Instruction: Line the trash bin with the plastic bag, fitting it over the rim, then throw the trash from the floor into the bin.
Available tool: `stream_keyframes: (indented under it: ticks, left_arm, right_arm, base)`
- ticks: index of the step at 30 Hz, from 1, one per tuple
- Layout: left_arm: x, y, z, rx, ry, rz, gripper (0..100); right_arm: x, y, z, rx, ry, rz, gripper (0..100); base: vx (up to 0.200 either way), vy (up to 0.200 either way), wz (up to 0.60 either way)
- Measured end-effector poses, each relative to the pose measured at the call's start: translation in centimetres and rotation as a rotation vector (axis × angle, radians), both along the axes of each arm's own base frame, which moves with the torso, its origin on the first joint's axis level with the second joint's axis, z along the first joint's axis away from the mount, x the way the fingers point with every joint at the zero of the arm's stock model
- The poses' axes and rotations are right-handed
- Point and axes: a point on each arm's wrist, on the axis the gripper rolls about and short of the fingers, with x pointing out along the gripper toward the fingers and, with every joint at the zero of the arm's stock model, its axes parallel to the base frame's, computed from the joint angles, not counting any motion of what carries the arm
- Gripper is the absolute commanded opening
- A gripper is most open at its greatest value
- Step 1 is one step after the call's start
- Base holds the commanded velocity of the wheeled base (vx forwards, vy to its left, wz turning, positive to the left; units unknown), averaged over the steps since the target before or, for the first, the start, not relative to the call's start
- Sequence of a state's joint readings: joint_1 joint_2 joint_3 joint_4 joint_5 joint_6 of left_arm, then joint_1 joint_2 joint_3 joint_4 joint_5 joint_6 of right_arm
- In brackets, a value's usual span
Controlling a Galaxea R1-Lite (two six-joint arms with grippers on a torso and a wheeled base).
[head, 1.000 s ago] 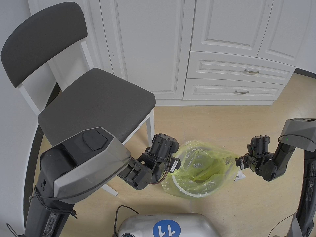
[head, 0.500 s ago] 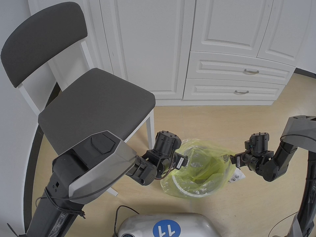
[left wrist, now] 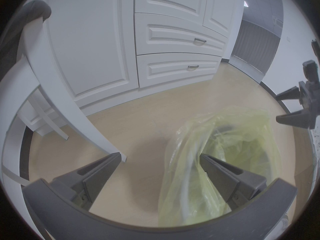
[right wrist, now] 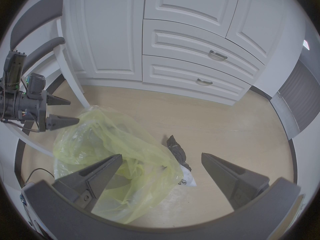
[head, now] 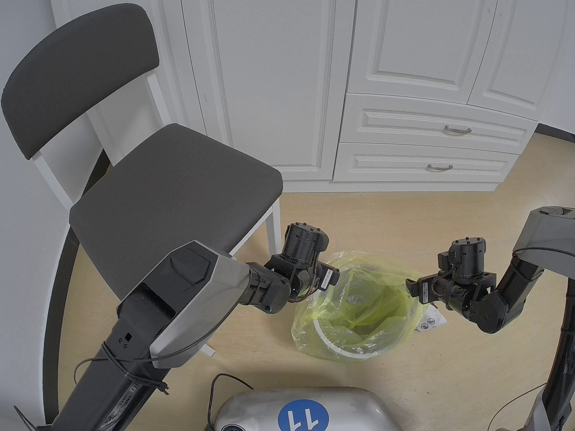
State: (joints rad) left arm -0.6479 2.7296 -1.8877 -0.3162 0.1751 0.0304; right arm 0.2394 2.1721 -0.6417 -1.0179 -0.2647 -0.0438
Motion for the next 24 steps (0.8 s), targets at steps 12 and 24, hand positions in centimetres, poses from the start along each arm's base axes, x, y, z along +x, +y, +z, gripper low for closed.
stream_keyframes:
  ticks: [12, 24]
  left_arm:
    - [2.4, 1.5, -2.7, 0.021, -0.005, 0.083, 100]
    - [3.5, 2.6, -3.1, -0.016, -0.064, 0.134, 100]
  right_arm:
    - [1.4, -2.0, -1.4, -0.012, 0.020, -0.065, 100]
    - [4.5, -2.5, -3.6, 0.020, -0.014, -0.129, 100]
  base:
    - [0.000, 0.000, 0.00]
    - [0.000, 0.000, 0.00]
